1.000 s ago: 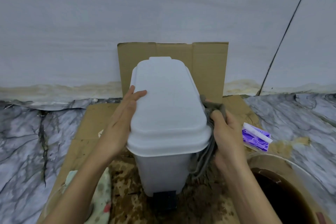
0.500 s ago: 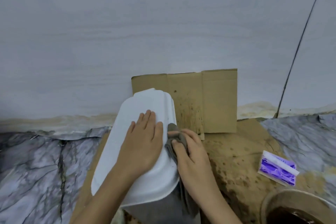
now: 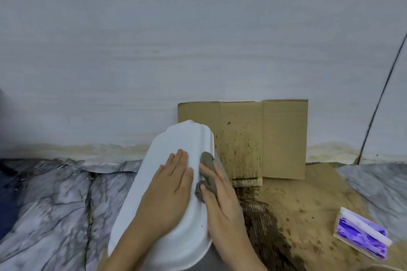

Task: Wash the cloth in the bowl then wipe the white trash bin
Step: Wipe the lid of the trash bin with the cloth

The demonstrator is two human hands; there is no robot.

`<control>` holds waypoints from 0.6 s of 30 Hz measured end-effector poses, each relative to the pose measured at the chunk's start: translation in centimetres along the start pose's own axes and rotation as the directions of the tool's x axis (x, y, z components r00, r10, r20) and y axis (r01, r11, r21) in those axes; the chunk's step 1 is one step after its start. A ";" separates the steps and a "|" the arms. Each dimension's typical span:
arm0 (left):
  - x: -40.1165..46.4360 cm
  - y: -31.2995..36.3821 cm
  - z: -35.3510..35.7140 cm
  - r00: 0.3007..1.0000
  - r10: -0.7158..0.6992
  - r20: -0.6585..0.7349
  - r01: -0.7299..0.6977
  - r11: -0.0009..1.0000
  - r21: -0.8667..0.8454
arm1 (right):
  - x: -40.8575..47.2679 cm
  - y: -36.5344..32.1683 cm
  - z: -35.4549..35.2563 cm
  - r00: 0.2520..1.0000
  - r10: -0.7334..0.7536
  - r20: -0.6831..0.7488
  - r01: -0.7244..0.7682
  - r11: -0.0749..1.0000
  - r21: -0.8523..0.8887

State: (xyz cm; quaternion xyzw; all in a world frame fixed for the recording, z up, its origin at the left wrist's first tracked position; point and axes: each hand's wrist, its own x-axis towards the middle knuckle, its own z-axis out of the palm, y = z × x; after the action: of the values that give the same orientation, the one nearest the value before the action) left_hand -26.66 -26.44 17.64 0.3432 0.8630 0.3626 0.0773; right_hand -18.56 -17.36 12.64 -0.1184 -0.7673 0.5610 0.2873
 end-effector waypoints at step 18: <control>-0.2 -0.4 -0.3 1.000 0.002 -0.024 -0.003 0.997 -0.074 | 16.2 2.2 0.5 0.988 0.154 -0.030 -0.149 0.981 0.122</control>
State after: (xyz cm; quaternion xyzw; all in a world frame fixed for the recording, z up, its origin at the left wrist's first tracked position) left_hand -26.81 -26.98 17.61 0.3369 0.8495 0.3983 0.0791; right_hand -32.25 -8.84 15.50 -0.1701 -0.7154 0.6235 0.2656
